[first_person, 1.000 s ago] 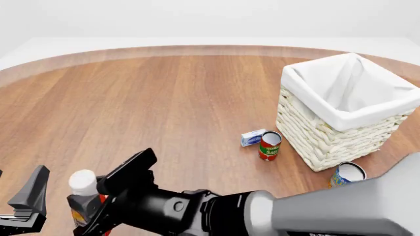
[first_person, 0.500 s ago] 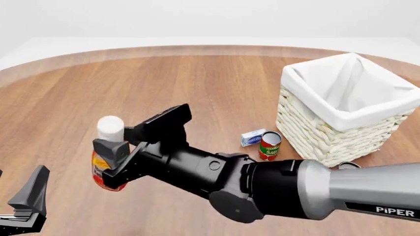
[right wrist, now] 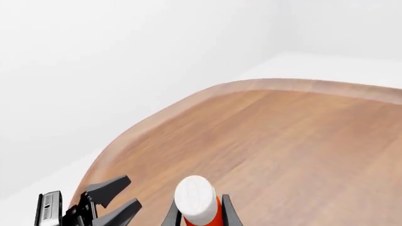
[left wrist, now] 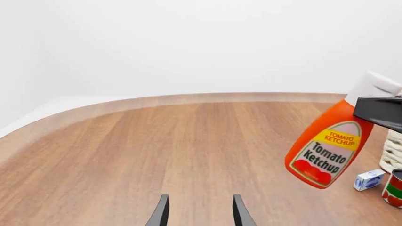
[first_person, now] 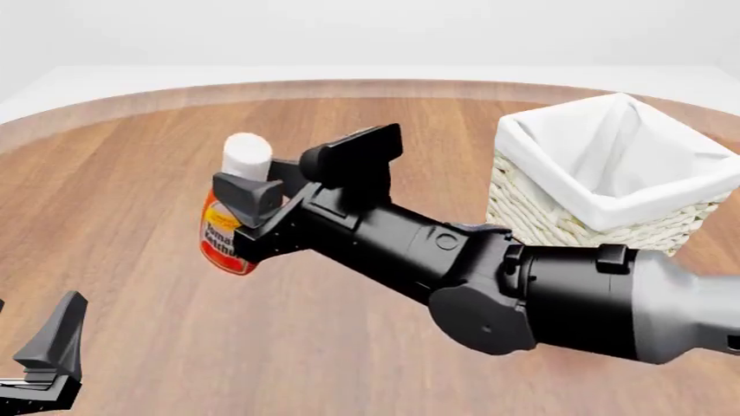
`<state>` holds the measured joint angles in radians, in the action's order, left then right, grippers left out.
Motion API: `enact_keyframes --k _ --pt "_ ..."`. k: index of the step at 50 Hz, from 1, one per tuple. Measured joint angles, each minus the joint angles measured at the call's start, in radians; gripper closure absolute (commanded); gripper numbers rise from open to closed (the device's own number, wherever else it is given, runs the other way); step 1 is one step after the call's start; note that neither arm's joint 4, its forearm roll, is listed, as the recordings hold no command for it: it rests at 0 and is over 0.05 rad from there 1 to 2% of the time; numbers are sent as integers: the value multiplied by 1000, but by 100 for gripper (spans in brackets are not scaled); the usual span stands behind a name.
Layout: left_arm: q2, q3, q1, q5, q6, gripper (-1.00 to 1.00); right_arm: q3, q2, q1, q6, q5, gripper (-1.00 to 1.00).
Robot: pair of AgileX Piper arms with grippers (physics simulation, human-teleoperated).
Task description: Pick up the ketchup, and put it in the basket.
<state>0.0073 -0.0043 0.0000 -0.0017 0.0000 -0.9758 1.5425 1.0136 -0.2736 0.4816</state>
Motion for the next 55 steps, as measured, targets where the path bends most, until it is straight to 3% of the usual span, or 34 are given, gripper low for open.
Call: enact_keyframes --k 55 --pt "0 0 0 0 0 -100 45 -221 -267 32 -33 100"
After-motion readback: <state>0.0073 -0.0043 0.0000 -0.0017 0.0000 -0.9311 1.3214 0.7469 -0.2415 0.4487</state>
